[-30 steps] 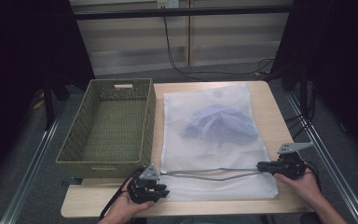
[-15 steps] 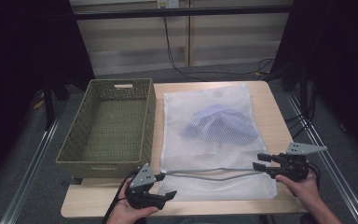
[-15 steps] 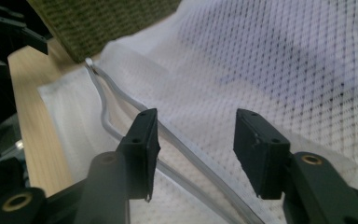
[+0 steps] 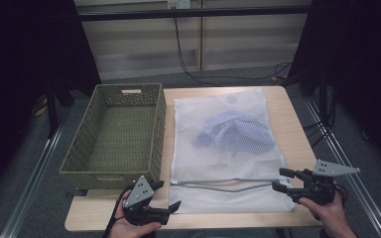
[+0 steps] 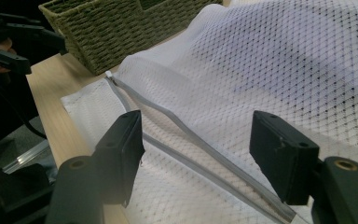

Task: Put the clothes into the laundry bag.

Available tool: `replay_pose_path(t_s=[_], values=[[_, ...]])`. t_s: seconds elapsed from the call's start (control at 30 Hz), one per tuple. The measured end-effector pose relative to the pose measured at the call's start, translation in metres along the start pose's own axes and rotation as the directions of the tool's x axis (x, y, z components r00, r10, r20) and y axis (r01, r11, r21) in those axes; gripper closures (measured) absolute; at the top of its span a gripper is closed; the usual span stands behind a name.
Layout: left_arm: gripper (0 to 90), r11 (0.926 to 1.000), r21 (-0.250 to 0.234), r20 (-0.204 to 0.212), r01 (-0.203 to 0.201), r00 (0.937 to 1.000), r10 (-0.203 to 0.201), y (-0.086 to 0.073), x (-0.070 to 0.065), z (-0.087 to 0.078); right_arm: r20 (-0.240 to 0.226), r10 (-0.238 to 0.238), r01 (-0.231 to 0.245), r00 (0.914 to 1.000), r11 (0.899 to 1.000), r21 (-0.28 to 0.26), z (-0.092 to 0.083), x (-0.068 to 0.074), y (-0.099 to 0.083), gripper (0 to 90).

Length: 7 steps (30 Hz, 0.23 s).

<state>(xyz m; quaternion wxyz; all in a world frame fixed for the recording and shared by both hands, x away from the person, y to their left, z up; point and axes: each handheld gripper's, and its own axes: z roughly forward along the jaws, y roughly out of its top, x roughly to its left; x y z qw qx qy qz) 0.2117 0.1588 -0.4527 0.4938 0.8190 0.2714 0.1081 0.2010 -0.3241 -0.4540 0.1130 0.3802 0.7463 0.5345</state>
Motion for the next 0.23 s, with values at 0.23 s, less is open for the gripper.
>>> replay_pose_path(t_s=[0.23], values=[[12.6,0.9999,-0.011,0.009,-0.002,1.0000,0.002,0.0052,0.0030,0.0016,-0.004,-0.007,0.007,1.0000,1.000,0.026,0.0094,-0.0070,0.0013,34.9]])
